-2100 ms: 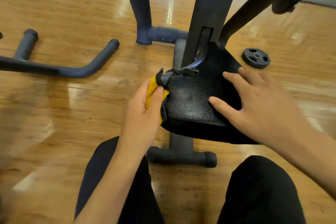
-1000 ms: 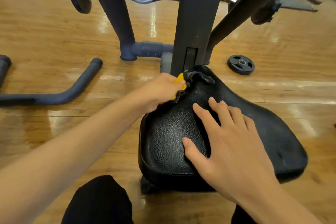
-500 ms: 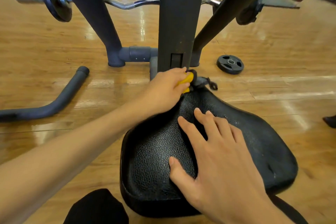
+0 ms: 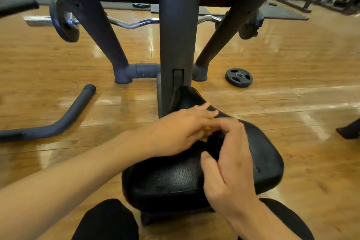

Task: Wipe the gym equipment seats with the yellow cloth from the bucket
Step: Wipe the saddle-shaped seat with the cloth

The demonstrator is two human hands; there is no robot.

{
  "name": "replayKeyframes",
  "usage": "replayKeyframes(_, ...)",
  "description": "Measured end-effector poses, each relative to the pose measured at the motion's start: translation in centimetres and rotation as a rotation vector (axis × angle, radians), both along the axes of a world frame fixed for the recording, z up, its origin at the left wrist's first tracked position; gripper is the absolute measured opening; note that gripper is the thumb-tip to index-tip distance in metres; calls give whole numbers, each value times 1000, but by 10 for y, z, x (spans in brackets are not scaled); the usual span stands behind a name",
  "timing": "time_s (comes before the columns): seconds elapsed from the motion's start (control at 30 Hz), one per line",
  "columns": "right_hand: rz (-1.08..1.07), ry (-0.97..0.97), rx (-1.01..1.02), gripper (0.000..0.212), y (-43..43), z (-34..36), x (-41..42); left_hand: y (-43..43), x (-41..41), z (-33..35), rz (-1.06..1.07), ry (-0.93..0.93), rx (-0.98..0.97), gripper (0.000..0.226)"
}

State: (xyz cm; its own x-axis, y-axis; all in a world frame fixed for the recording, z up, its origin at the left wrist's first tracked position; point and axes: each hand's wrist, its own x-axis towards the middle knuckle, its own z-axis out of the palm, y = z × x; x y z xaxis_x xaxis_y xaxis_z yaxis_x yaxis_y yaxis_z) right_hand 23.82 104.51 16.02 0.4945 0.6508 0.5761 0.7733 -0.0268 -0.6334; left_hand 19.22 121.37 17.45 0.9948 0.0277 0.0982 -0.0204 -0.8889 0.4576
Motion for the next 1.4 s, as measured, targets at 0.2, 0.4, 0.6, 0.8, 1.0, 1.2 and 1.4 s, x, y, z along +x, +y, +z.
replayKeyframes(0.2,-150,87,55,23,1,17,11,-23,-43,11,216,-27,-44,72)
replayKeyframes(0.4,-43,-104,-780,71,43,22,7,-37,-78,-8,625,-76,-300,58)
replayKeyframes(0.6,15,-173,-939,71,93,12,57,-48,-72,-19,696,-4,-32,89)
replayKeyframes(0.8,136,-14,-872,60,148,13,110,-47,-71,-24,670,21,77,93)
replayKeyframes(1.0,164,-198,-828,60,68,10,78,-45,-73,-28,651,25,46,87)
replayKeyframes(1.2,157,-277,-696,66,-73,1,8,-42,-73,-31,645,-7,71,84)
replayKeyframes(1.4,9,-148,-754,52,10,-5,92,-42,-72,-32,637,-29,56,81)
